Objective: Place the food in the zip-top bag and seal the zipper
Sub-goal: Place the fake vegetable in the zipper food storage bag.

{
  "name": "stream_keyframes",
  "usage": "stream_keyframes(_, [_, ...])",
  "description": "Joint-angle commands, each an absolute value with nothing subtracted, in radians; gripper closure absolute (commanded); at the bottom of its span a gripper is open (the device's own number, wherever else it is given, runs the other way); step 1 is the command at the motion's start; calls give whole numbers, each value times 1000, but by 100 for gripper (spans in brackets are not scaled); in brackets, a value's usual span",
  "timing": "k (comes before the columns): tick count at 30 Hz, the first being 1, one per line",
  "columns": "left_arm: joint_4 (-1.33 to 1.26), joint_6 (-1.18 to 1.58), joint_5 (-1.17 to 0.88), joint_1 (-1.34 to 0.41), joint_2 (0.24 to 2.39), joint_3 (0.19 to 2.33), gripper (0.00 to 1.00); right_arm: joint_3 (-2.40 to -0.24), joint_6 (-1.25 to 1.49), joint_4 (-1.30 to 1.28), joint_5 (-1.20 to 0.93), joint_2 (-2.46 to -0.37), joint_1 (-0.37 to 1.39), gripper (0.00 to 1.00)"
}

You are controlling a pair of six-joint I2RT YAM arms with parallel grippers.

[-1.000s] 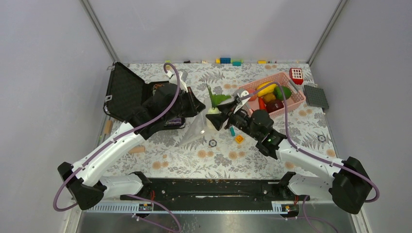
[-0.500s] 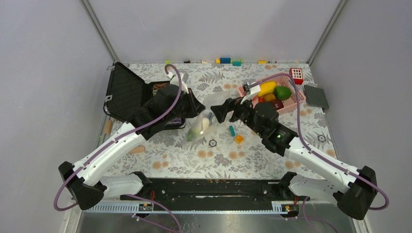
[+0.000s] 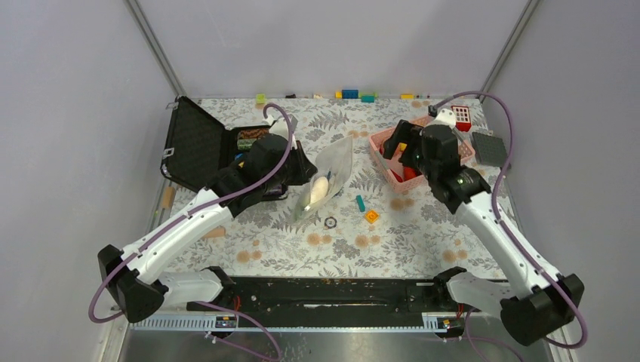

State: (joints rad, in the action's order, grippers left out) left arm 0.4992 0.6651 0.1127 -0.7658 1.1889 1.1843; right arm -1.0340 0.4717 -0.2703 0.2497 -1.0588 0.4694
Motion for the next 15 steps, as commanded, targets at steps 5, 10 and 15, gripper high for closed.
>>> stream_keyframes(5, [372, 585, 90, -766, 1209, 1165, 100, -1197, 498, -374, 67, -1364, 247, 0])
stream_keyframes(10, [352, 578, 73, -766, 1230, 1168, 100, -1363, 478, -373, 65, -1637, 199, 0])
stream_keyframes(15, [347, 570, 37, -764, 1247, 1175, 100, -1502, 515, -361, 80, -1845, 194, 0])
